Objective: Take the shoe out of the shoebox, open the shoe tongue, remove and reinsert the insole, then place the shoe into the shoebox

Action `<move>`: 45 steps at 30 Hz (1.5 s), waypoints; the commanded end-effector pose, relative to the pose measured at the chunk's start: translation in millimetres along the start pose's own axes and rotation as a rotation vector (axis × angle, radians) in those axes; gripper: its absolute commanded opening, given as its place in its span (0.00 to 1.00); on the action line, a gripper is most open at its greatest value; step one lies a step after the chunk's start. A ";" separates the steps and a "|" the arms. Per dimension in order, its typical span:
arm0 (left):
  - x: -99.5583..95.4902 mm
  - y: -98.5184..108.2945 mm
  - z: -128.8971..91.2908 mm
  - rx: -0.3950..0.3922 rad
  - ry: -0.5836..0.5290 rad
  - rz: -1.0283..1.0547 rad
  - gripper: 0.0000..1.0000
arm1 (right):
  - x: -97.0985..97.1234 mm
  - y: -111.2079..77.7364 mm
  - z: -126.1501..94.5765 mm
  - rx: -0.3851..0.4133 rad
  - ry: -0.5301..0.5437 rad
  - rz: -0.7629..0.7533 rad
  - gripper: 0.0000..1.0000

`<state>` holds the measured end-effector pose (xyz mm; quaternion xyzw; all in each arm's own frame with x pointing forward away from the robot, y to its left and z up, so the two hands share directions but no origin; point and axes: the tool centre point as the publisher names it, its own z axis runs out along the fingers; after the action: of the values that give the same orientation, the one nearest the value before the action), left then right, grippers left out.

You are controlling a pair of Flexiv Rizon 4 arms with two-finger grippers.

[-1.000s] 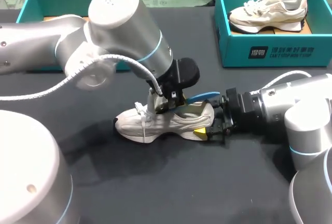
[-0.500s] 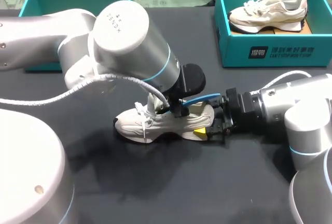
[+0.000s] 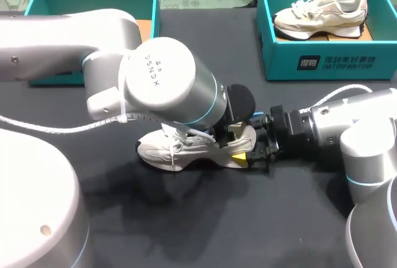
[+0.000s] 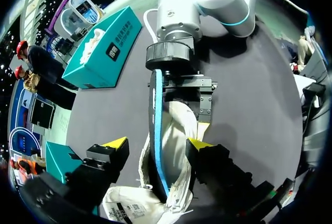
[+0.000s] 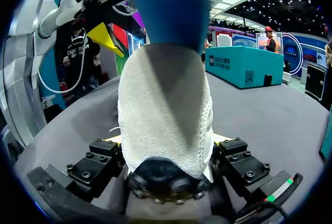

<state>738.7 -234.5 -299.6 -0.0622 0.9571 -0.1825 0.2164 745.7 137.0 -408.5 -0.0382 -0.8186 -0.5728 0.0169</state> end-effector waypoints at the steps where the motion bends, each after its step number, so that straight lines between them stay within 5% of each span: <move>1: 1.5 -2.8 8.3 0.020 -0.015 -0.010 0.65 | 1.6 -1.4 2.1 0.005 -0.001 0.001 0.00; 23: -1.8 2.2 36.7 0.119 0.028 -0.069 0.41 | 1.6 -1.4 2.1 0.005 -0.001 0.001 0.00; 27: -1.8 2.4 40.5 0.127 0.032 -0.076 0.26 | 1.6 -1.4 2.1 0.005 -0.001 0.001 0.00; 28: -1.7 2.1 41.0 0.131 0.031 -0.077 0.00 | 1.6 -1.4 2.1 0.005 -0.001 0.001 0.00; 45: -0.5 -19.0 11.1 0.222 0.132 -0.075 0.00 | 1.6 -1.4 2.1 0.005 -0.001 0.001 0.00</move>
<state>744.0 -262.8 -309.2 -0.0688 0.9383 -0.2952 0.1664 745.6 137.0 -408.5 -0.0382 -0.8186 -0.5728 0.0169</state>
